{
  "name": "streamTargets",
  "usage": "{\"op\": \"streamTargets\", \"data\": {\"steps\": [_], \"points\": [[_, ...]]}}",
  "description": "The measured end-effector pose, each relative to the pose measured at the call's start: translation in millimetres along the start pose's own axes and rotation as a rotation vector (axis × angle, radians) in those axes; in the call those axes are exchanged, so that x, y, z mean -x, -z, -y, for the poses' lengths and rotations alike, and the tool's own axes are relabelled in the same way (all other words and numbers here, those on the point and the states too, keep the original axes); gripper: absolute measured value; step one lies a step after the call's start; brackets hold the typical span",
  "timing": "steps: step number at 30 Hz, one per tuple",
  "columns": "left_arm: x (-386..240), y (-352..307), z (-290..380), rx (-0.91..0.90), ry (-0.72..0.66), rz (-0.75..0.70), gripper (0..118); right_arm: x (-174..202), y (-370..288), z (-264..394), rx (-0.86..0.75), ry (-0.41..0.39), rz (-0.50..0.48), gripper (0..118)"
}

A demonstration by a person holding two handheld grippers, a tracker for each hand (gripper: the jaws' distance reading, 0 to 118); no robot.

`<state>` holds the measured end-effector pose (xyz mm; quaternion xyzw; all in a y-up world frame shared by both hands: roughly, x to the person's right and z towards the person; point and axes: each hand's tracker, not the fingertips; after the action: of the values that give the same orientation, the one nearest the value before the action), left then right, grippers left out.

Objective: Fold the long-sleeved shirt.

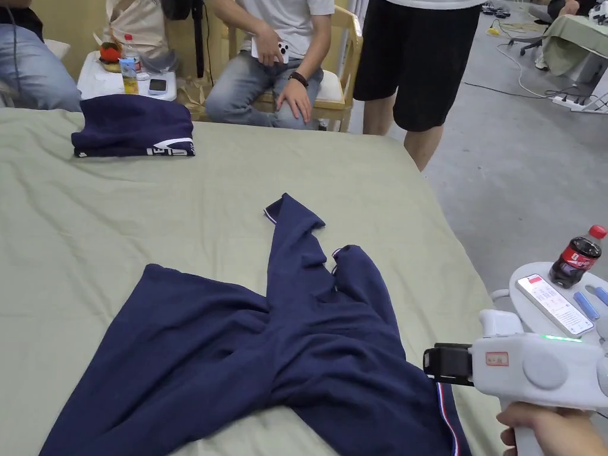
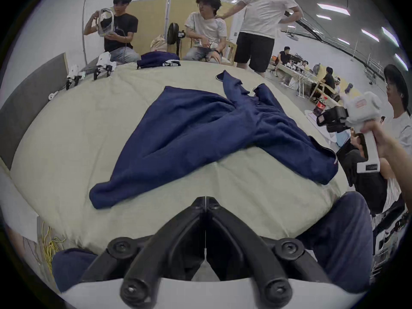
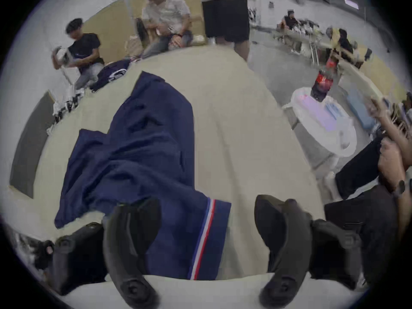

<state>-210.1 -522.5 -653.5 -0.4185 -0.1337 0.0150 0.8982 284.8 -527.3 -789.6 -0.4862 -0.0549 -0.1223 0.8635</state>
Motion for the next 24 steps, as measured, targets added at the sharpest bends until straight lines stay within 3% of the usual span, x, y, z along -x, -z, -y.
{"op": "streamTargets", "data": {"steps": [2,6,7,8,10,15,16,17,18,19,20,24], "points": [[1.9,8.0,-4.1,0.006,-0.004,-0.002,0,-1.6,20.9,-0.7,0.088,0.047,-0.036,91],[4.8,17.3,-6.9,0.021,-0.014,-0.003,0,-5.4,59.7,6.1,0.177,0.039,0.009,89],[-4.1,13.6,-11.5,0.026,-0.014,-0.006,0,-5.1,66.3,8.8,0.212,0.027,0.006,80],[-4.9,14.1,-12.3,0.029,-0.016,-0.005,0,-2.9,70.2,11.7,0.219,0.006,0.006,62],[-3.5,15.1,-11.6,0.043,-0.014,-0.015,0,7.4,62.0,18.1,0.155,-0.085,0.1,43],[22.8,7.5,-13.7,0.014,-0.068,-0.094,0,9.2,43.5,28.0,0.103,-0.062,0.077,31],[31.0,4.9,-14.8,-0.018,-0.08,-0.129,7,9.8,41.7,30.4,0.096,-0.068,0.078,30],[40.4,2.5,-16.2,-0.055,-0.088,-0.157,22,9.9,40.9,32.2,0.094,-0.067,0.079,30],[52.6,1.6,-17.7,-0.081,-0.097,-0.173,61,-0.5,48.5,25.9,0.097,-0.066,0.072,30],[73.0,7.1,-13.5,-0.093,-0.108,-0.19,91,-1.6,48.7,27.3,0.095,-0.065,0.071,30],[87.4,12.6,-12.4,-0.071,-0.12,-0.225,107,-2.3,48.5,28.2,0.094,-0.066,0.071,30],[123.4,26.8,-5.7,-0.069,-0.141,-0.325,109,3.8,42.0,32.5,0.098,-0.08,0.079,30]]}}
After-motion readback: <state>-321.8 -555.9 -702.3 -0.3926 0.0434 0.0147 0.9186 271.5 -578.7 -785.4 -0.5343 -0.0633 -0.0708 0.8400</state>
